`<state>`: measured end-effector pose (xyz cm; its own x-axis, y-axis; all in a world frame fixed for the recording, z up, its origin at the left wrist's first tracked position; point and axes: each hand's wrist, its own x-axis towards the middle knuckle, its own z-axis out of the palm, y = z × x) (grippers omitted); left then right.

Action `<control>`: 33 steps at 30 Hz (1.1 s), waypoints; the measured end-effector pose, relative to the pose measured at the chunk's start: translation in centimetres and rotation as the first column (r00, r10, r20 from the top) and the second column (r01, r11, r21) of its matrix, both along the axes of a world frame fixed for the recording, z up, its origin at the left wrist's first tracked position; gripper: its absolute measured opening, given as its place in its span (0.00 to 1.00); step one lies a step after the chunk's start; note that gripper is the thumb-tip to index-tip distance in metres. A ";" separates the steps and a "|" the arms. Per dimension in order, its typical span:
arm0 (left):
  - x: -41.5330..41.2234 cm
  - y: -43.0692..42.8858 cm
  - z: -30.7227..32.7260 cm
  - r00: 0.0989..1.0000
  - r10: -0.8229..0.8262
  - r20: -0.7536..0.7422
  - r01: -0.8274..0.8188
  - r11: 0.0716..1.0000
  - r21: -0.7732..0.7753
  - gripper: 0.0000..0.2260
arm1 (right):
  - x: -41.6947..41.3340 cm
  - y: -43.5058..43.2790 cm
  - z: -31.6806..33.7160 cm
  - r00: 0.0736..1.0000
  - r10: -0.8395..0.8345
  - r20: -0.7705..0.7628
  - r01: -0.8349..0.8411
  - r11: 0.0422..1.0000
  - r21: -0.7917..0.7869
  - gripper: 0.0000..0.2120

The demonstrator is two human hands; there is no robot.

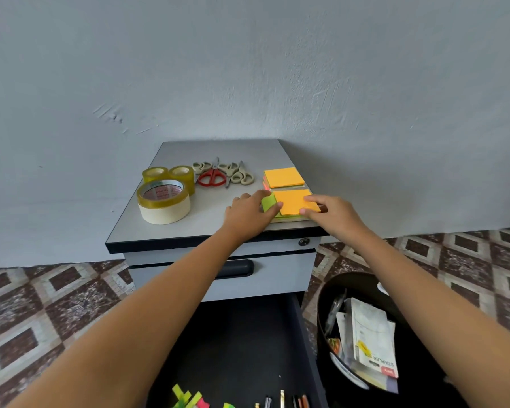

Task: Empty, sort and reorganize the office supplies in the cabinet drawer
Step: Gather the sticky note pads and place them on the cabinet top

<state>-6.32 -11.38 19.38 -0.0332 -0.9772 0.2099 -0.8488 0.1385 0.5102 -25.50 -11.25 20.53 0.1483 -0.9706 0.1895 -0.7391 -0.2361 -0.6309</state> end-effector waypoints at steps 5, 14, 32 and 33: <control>1.0 1.2 -0.4 0.989 -0.108 0.099 0.109 0.994 -0.003 0.25 | -0.5 0.5 -0.8 0.998 0.048 -0.051 -0.051 0.997 -0.060 0.21; 0.5 0.5 -0.5 0.986 -0.066 0.151 0.074 0.996 -0.046 0.22 | -0.2 0.4 -0.7 1.000 -0.003 -0.002 0.003 0.997 -0.083 0.19; 0.2 2.4 0.1 0.994 -0.104 -0.039 0.103 0.994 -0.044 0.25 | 0.2 1.7 -0.9 0.997 -0.065 0.038 0.068 0.995 -0.076 0.24; 0.3 2.8 0.1 0.992 -0.110 -0.067 0.105 0.992 -0.066 0.25 | 0.4 2.1 -1.0 0.997 -0.066 0.044 0.069 0.993 -0.095 0.24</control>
